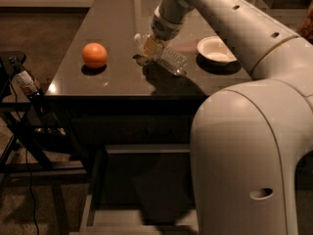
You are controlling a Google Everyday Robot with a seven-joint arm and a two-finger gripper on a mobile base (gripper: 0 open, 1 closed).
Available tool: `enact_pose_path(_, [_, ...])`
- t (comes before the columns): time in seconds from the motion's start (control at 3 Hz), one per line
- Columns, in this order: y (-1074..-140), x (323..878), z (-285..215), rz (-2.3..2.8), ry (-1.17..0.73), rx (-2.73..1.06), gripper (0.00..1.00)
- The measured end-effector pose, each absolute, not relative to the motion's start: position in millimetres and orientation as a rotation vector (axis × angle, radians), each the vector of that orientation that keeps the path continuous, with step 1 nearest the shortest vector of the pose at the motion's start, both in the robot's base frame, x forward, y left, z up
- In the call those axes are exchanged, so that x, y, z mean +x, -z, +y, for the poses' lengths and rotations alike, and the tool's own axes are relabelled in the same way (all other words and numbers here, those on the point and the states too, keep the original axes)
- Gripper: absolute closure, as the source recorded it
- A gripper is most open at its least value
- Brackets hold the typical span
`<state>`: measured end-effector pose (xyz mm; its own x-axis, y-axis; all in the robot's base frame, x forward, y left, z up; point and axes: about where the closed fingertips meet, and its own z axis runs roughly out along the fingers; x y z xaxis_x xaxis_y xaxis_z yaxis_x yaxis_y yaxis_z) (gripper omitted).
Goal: Pick water bottle from middle drawer and place on counter
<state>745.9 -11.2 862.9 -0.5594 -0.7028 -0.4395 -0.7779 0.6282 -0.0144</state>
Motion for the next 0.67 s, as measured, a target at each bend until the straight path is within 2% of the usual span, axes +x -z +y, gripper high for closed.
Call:
enact_pose_path(0.33, [-862.9, 745.9, -11.2, 2.447, -0.253, -1.174, 0.11])
enact_pose_path(0.67, [-862.8, 745.9, -11.2, 2.447, -0.253, -1.174, 0.0])
